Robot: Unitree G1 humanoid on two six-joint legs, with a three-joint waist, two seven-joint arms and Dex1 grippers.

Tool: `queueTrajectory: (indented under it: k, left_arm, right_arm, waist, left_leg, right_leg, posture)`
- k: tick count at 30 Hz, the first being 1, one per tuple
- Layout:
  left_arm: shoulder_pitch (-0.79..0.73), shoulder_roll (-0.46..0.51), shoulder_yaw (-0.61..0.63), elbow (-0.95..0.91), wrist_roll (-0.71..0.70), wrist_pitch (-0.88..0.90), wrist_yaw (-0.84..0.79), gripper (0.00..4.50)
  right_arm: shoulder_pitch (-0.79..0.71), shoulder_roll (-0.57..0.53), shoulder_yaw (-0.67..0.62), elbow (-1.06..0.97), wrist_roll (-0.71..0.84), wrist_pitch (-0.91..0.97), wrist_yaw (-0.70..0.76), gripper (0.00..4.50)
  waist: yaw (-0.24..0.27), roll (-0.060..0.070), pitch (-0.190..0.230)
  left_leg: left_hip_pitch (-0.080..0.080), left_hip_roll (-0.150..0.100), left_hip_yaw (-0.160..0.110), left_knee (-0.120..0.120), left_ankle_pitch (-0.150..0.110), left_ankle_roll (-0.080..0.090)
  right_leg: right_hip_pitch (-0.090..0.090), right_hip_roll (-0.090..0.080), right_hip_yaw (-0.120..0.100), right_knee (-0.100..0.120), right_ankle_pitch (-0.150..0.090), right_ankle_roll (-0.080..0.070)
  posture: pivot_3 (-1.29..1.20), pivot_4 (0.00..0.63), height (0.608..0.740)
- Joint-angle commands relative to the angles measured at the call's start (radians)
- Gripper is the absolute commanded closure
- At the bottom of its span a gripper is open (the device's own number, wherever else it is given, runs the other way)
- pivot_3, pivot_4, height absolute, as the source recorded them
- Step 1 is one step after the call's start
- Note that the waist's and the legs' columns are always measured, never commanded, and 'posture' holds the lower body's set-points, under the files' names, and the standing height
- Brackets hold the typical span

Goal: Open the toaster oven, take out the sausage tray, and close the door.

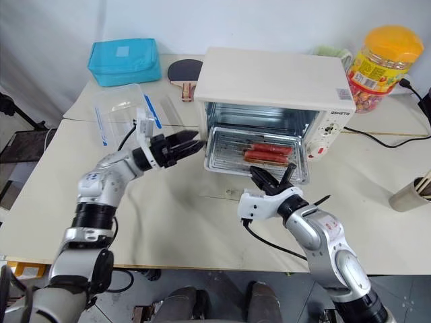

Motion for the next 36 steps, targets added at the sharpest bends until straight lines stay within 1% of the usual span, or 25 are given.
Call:
queueTrajectory:
  k: [1, 7, 11, 16, 19, 20, 24, 25, 26, 27, 29, 31, 34, 36]
  left_arm:
    - [0.009, 0.015, 0.034, -0.125, -0.108, 0.231, 0.060, 1.31]
    - [-0.007, -0.018, 0.116, -0.157, -0.240, 0.519, 0.180, 1.31]
    - [-0.017, -0.032, 0.144, -0.147, -0.276, 0.603, 0.221, 1.31]
    - [-0.041, -0.097, 0.247, -0.103, -0.340, 0.703, 0.316, 1.31]
    - [-0.052, -0.121, 0.290, -0.091, -0.362, 0.751, 0.360, 1.87]
    - [-0.053, -0.124, 0.300, -0.089, -0.368, 0.768, 0.373, 2.23]
    - [-0.056, -0.135, 0.348, -0.089, -0.386, 0.851, 0.418, 3.34]
    - [-0.058, -0.138, 0.364, -0.090, -0.390, 0.876, 0.429, 3.72]
    - [-0.057, -0.142, 0.378, -0.092, -0.394, 0.894, 0.440, 3.85]
    - [-0.058, -0.147, 0.390, -0.093, -0.395, 0.908, 0.449, 4.16]
    - [-0.059, -0.158, 0.410, -0.085, -0.403, 0.934, 0.481, 4.38]
    - [-0.056, -0.165, 0.417, -0.073, -0.427, 0.943, 0.514, 4.44]
    - [-0.048, -0.176, 0.447, -0.044, -0.500, 0.943, 0.582, 4.46]
    - [-0.045, -0.174, 0.465, -0.031, -0.545, 0.943, 0.628, 4.46]
  right_arm:
    - [0.018, -0.023, -0.050, -0.069, 0.004, -0.038, 0.005, 4.45]
    - [0.010, -0.041, -0.058, -0.058, 0.027, -0.099, 0.019, 4.45]
    - [-0.017, -0.046, -0.043, -0.040, 0.044, -0.140, 0.032, 4.45]
    - [-0.045, -0.051, -0.013, -0.010, 0.074, -0.205, 0.061, 4.45]
    - [-0.055, -0.051, -0.012, 0.003, 0.086, -0.232, 0.074, 4.47]
    - [-0.056, -0.050, -0.014, 0.007, 0.087, -0.237, 0.075, 4.47]
    - [-0.066, -0.052, -0.025, 0.028, 0.098, -0.253, 0.076, 4.47]
    - [-0.069, -0.051, -0.027, 0.031, 0.100, -0.254, 0.076, 4.47]
    - [-0.070, -0.051, -0.027, 0.033, 0.103, -0.257, 0.076, 4.47]
    - [-0.072, -0.051, -0.028, 0.036, 0.105, -0.260, 0.076, 4.47]
    - [-0.078, -0.050, -0.030, 0.045, 0.112, -0.269, 0.078, 4.47]
    - [-0.081, -0.048, -0.031, 0.051, 0.130, -0.272, 0.086, 4.47]
    - [-0.072, -0.017, -0.058, 0.041, 0.229, -0.231, 0.115, 4.47]
    - [-0.073, -0.016, -0.064, 0.041, 0.258, -0.222, 0.133, 3.87]
  waist:
    - [0.007, 0.000, 0.000]
    - [0.011, 0.000, 0.000]
    - [0.003, 0.000, 0.000]
    - [0.005, 0.000, 0.000]
    - [0.004, 0.000, 0.000]
    - [0.003, 0.000, 0.000]
    - [0.003, 0.000, 0.000]
    - [0.003, 0.000, 0.000]
    - [0.004, 0.000, 0.000]
    - [0.005, 0.000, 0.000]
    - [0.004, 0.000, 0.000]
    - [0.003, 0.000, 0.000]
    - [0.003, -0.001, 0.000]
    - [0.003, -0.001, 0.000]
  left_leg:
    - [0.000, 0.000, -0.001, 0.001, 0.000, 0.000]
    - [0.001, -0.001, -0.004, 0.002, 0.000, 0.000]
    - [0.001, -0.001, -0.003, 0.002, 0.000, -0.001]
    - [0.001, -0.001, -0.004, 0.002, 0.001, -0.001]
    - [0.001, -0.001, -0.004, 0.002, 0.001, -0.001]
    - [0.001, -0.001, -0.004, 0.002, 0.001, -0.001]
    - [0.001, -0.001, -0.004, 0.002, 0.001, -0.001]
    - [0.001, -0.001, -0.004, 0.002, 0.001, -0.001]
    - [0.001, -0.001, -0.004, 0.002, 0.001, -0.001]
    - [0.001, -0.001, -0.004, 0.002, 0.001, -0.001]
    - [0.001, -0.001, -0.004, 0.002, 0.001, -0.001]
    - [0.001, -0.001, -0.004, 0.002, 0.001, -0.001]
    - [0.001, -0.001, -0.004, 0.002, 0.001, -0.002]
    - [0.001, -0.001, -0.004, 0.002, 0.001, -0.002]
  right_leg:
    - [0.001, -0.001, 0.000, 0.000, 0.000, 0.000]
    - [0.004, -0.001, 0.000, 0.000, 0.000, 0.000]
    - [0.004, -0.001, 0.000, 0.000, 0.000, 0.000]
    - [0.004, 0.000, 0.000, 0.000, 0.000, 0.000]
    - [0.004, -0.001, 0.000, 0.000, 0.000, 0.000]
    - [0.004, -0.001, 0.000, 0.000, 0.000, 0.000]
    - [0.004, 0.000, 0.000, 0.000, 0.000, 0.000]
    - [0.004, 0.000, 0.000, 0.000, 0.000, 0.000]
    - [0.004, 0.000, 0.000, 0.000, 0.000, 0.000]
    - [0.004, -0.001, 0.000, 0.000, 0.000, 0.000]
    - [0.004, -0.001, 0.000, 0.000, 0.000, 0.000]
    - [0.004, -0.001, 0.000, 0.000, 0.000, 0.000]
    - [0.004, -0.001, 0.000, 0.000, 0.000, 0.000]
    - [0.004, -0.001, 0.000, 0.000, 0.000, 0.000]
  posture:
    - [0.00, 0.150, 0.740]
    - [0.00, 0.150, 0.740]
    - [0.00, 0.150, 0.740]
    - [0.00, 0.150, 0.740]
    - [0.00, 0.150, 0.740]
    - [0.00, 0.150, 0.740]
    - [0.00, 0.150, 0.740]
    - [0.00, 0.150, 0.740]
    - [0.00, 0.150, 0.740]
    - [0.00, 0.150, 0.740]
    - [0.00, 0.150, 0.740]
    - [0.00, 0.150, 0.740]
    - [0.00, 0.150, 0.740]
    - [0.00, 0.150, 0.740]
